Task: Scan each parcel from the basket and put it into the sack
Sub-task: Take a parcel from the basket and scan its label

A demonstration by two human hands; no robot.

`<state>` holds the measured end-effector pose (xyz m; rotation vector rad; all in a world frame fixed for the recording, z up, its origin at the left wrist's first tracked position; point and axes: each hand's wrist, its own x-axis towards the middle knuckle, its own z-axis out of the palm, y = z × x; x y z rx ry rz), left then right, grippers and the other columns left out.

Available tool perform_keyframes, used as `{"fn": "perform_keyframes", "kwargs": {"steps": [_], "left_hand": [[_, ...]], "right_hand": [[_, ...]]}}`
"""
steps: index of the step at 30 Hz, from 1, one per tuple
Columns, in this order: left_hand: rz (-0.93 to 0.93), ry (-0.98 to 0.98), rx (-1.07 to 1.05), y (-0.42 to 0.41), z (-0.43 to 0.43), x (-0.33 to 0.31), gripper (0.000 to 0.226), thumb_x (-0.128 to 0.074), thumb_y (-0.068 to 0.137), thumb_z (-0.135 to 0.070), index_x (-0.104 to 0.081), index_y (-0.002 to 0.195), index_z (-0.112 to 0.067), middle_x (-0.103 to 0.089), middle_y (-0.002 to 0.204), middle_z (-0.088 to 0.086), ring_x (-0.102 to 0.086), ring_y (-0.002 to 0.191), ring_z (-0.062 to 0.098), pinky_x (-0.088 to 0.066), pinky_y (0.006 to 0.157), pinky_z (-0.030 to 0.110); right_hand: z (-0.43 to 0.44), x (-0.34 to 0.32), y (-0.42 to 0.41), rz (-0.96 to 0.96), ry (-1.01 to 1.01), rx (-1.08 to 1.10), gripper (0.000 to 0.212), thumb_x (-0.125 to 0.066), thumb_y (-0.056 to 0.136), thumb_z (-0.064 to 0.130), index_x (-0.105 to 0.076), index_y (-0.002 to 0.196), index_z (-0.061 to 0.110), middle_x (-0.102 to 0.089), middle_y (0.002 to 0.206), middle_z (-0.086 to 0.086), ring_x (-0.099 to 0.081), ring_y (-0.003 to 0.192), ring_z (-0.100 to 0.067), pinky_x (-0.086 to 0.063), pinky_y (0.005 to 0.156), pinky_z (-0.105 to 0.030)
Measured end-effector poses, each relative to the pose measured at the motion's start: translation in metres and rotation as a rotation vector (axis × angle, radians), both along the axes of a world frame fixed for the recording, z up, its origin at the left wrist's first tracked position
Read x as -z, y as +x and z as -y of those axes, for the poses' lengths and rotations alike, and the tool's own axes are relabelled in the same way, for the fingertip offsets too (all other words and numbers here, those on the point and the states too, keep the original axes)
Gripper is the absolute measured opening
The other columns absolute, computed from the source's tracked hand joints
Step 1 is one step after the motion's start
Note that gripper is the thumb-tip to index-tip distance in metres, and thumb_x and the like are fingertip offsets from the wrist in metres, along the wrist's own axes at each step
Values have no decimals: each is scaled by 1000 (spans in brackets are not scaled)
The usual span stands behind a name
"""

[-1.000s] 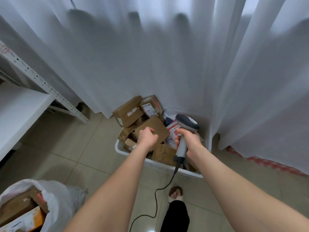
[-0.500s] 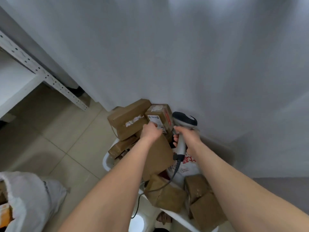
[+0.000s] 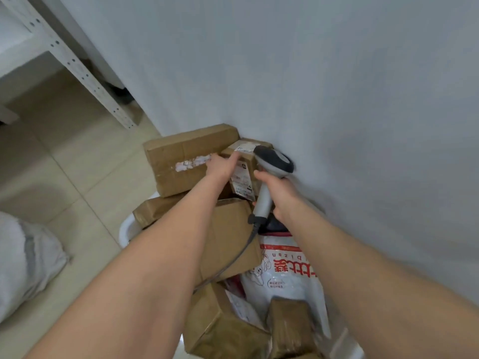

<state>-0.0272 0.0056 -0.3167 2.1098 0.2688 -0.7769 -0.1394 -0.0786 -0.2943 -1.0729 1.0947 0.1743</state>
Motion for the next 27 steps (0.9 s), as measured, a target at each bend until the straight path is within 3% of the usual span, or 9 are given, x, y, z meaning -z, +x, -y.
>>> {"fn": "perform_keyframes", "kwargs": {"steps": [4,10,13,14,17,20,24,27], "left_hand": [[-85,-143,-79,4,3,10,84,-61,83,-51,-28,146,-5,-46,142,11,-48,126,29,-39,104,39],[-89,-192,-108,-2,-5,-2,61,-57,89,-47,-46,137,-12,-61,123,6,-57,111,25,-47,88,37],[-127,-250,-154,-14,-13,-29,43,-57,92,-42,-53,122,-12,-64,115,8,-63,100,25,-55,79,40],[-138,-265,-177,-19,-15,-44,44,-58,90,-45,-54,117,-11,-64,116,10,-64,99,26,-57,79,43],[-202,-274,-250,-29,-26,-89,84,-58,73,-69,-49,130,-8,-62,120,13,-64,99,33,-59,74,48],[-237,-267,-281,-36,-39,-139,77,-46,80,-75,-53,123,-11,-65,112,10,-65,97,31,-59,66,42],[-232,-251,-303,-42,-59,-199,67,-40,86,-72,-57,114,-14,-68,106,8,-64,97,31,-54,83,49],[-274,-303,-319,-40,-73,-246,53,-46,89,-62,-59,108,-14,-70,101,9,-67,91,30,-55,83,47]], "right_hand": [[6,12,2,35,28,-9,67,-78,54,45,-65,112,14,-71,105,-11,-66,99,-32,-52,94,-52],[11,-5,-10,58,28,38,25,-75,80,26,-65,97,12,-71,97,-12,-66,97,-32,-52,94,-53],[9,-31,-21,57,48,74,18,-73,84,24,-64,95,13,-71,90,-10,-66,88,-29,-53,93,-50],[7,-43,-24,65,57,90,19,-73,84,25,-64,95,13,-71,88,-10,-67,86,-28,-54,91,-49],[-3,-86,-33,117,76,156,24,-74,84,23,-64,102,11,-71,94,-11,-68,91,-27,-55,90,-47],[-14,-125,-42,155,75,204,24,-73,83,14,-63,105,10,-69,103,-11,-66,98,-25,-55,91,-44],[-29,-181,-52,142,31,203,16,-67,84,3,-62,96,12,-67,101,-10,-66,94,-24,-57,83,-37],[-40,-217,-58,154,-3,158,21,-63,84,1,-62,104,8,-67,105,-13,-66,96,-26,-56,82,-36]]}}
